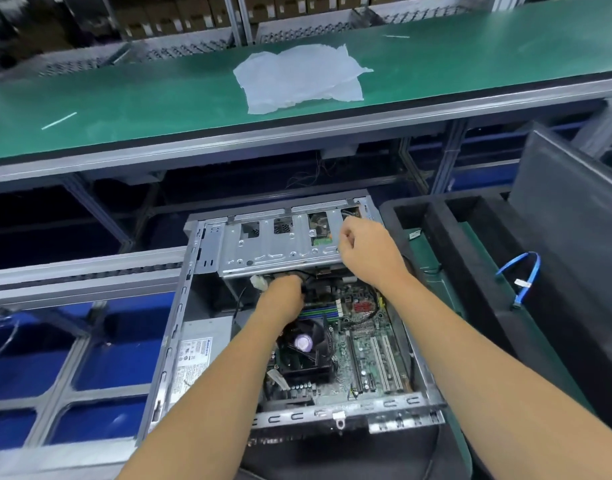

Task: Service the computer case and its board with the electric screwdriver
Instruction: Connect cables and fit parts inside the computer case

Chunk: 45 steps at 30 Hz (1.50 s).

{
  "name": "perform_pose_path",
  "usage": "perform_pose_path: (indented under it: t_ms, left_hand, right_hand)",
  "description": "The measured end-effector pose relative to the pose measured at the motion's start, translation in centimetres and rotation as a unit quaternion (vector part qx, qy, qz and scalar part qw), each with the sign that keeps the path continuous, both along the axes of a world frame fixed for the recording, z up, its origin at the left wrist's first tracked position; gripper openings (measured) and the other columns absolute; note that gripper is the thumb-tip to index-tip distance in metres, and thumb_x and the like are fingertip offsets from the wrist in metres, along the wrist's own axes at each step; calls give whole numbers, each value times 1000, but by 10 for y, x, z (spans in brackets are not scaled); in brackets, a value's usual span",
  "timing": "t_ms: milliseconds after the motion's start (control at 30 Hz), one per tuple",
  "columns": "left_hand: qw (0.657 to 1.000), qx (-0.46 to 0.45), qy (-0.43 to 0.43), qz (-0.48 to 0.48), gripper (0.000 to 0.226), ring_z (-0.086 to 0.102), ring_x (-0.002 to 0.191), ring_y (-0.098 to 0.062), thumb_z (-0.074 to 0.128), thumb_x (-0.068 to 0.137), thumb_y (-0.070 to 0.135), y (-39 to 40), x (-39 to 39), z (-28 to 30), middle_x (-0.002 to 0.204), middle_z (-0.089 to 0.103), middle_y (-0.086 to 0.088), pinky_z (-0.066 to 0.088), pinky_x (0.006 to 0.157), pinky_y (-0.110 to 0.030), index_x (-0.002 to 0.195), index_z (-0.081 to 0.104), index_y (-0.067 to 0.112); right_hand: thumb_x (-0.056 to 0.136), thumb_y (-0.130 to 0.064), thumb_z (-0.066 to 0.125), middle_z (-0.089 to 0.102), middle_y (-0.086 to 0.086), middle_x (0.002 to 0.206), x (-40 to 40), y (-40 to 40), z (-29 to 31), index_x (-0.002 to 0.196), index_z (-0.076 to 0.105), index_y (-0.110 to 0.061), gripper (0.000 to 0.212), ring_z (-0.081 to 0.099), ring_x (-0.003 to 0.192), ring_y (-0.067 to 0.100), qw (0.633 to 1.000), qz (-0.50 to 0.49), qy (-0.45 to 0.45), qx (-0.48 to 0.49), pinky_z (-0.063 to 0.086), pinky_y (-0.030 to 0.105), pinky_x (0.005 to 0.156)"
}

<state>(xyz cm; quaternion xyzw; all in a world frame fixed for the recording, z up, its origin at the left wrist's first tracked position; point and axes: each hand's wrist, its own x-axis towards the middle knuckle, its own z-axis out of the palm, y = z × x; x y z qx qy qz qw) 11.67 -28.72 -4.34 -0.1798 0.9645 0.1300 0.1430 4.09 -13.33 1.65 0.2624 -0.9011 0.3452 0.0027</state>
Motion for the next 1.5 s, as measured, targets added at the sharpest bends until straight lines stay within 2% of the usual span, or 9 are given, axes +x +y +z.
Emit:
perform_pose_path:
  t_ms: [133, 233, 367, 567, 767, 900, 1100, 1333, 1500]
  left_hand:
    - [996, -59, -66, 25, 24, 57, 103, -35, 48, 94, 11, -8, -9, -4, 116, 59, -17, 48, 83, -40, 114, 57, 1]
    - [991, -127, -27, -16, 28, 59, 99, -34, 52, 91, 9, -9, -11, -8, 114, 60, -16, 49, 80, -38, 118, 57, 4]
    - [981, -167, -36, -91, 35, 61, 97, -31, 55, 87, 8, -10, -17, -14, 112, 65, -9, 50, 78, -36, 120, 62, 18]
    - [975, -158, -23, -155, 25, 53, 73, -22, 58, 78, 21, -10, -19, -14, 97, 65, -3, 41, 60, -28, 102, 63, 17]
    - [985, -116, -27, -127, 25, 51, 71, -23, 56, 82, 19, -14, -21, -17, 93, 63, -4, 41, 60, -28, 106, 61, 18]
    - [990, -86, -32, -109, 7, 53, 67, -22, 54, 83, 21, -11, -23, -19, 66, 48, 3, 45, 59, -27, 90, 52, 19]
    - [996, -45, -6, -77, 16, 52, 62, -24, 51, 86, 22, -7, -23, -19, 58, 47, 0, 42, 58, -27, 71, 47, 17]
    - [983, -120, -39, -134, 12, 59, 78, -29, 56, 87, 11, 3, -27, -14, 92, 64, -13, 49, 68, -33, 96, 59, 3]
    - [969, -179, -43, -164, 15, 62, 83, -30, 53, 89, 8, 5, -26, -14, 96, 65, -14, 47, 70, -33, 99, 62, 2]
  right_hand:
    - [97, -10, 47, 63, 15, 77, -3, 1, 0, 89, 59, -3, 16, 50, 59, 26, 1000, -2, -13, -2, 41, 34, 53]
    - [96, -11, 48, 65, 13, 77, -5, 1, -1, 89, 61, -5, 15, 55, 61, 28, 1000, -5, -24, -12, 46, 34, 55]
    - [94, -10, 50, 63, 8, 74, -6, 0, -4, 87, 61, -7, 14, 48, 53, 18, 999, -15, -36, -25, 36, 27, 48]
    - [93, -11, 50, 63, 4, 74, -7, 0, -5, 85, 59, -11, 12, 48, 54, 15, 999, -18, -44, -26, 34, 25, 48]
    - [92, -11, 50, 63, 3, 75, -7, 0, -5, 85, 58, -12, 11, 55, 64, 20, 999, -18, -42, -22, 40, 25, 52]
    - [92, -11, 50, 62, 3, 74, -9, -1, -6, 86, 59, -11, 11, 56, 66, 20, 999, -20, -44, -20, 40, 25, 52]
    - [92, -12, 50, 61, 0, 71, -9, -1, -6, 85, 59, -13, 11, 56, 65, 19, 999, -18, -45, -23, 38, 25, 51]
    - [90, -11, 50, 56, -4, 66, -9, 0, -7, 82, 57, -14, 11, 52, 62, 14, 998, -16, -46, -38, 37, 26, 51]
    - [90, -11, 50, 52, -8, 64, -10, 0, -9, 81, 56, -15, 12, 48, 60, 8, 998, -17, -47, -45, 30, 24, 49]
